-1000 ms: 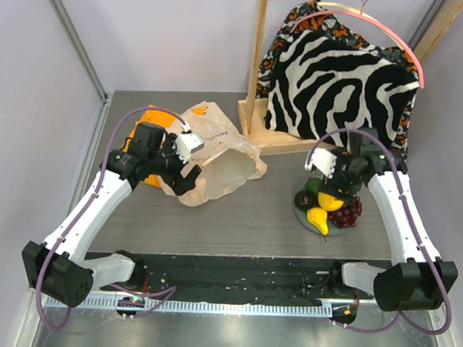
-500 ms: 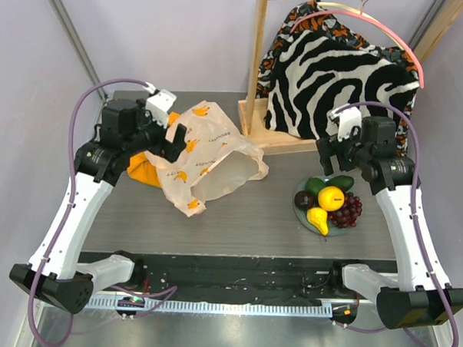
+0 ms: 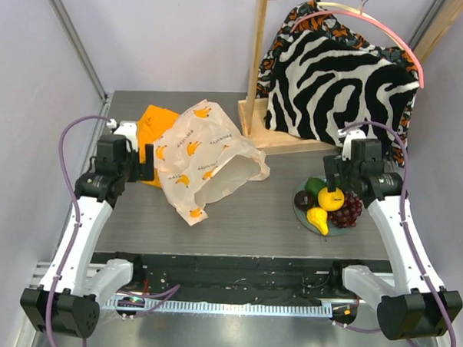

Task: Take the fake fruits out of the plastic bag
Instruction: Reset both arms

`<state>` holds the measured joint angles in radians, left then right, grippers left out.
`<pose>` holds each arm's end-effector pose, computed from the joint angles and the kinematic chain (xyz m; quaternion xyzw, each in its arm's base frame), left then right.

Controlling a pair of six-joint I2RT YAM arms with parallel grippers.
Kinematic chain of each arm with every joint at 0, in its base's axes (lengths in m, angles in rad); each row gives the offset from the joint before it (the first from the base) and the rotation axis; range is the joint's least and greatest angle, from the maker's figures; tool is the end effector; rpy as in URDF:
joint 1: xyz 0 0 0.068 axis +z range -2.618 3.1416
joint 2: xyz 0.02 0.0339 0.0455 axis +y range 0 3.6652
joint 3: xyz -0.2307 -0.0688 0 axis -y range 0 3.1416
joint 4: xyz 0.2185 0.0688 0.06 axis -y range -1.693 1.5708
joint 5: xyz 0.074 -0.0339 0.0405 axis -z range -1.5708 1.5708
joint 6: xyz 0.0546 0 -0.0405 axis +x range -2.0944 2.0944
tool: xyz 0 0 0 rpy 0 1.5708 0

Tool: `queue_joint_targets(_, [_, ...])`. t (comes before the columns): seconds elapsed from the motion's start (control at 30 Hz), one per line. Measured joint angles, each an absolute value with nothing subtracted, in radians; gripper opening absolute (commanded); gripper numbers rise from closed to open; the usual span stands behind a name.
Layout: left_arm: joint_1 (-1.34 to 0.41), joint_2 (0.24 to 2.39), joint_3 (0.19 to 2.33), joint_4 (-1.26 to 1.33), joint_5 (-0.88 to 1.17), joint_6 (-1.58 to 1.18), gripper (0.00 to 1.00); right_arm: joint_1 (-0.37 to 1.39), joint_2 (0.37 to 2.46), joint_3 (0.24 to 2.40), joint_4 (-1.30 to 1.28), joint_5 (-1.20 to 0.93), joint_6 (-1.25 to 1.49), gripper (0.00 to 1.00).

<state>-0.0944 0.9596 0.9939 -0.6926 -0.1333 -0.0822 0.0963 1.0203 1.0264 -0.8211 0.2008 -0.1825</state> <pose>0.2050 -0.0121 0.2915 -0.0239 0.8959 0.0208 0.4432 0.2050 0.0089 0.2787 -0.0919 0.9209 -0.1089 0.3628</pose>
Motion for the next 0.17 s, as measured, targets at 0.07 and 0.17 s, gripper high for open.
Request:
queue_joint_targets(0.07, [-0.089,0.937,0.944,-0.691,-0.158,-0.082,1.00,0.096,1.021,1.025,-0.815,0.223,-0.176,1.00])
queue_joint_targets(0.17, [-0.087,0.892,0.881,-0.684,-0.177,-0.081,1.00,0.096,1.021,1.021,-0.802,0.246,-0.163,1.00])
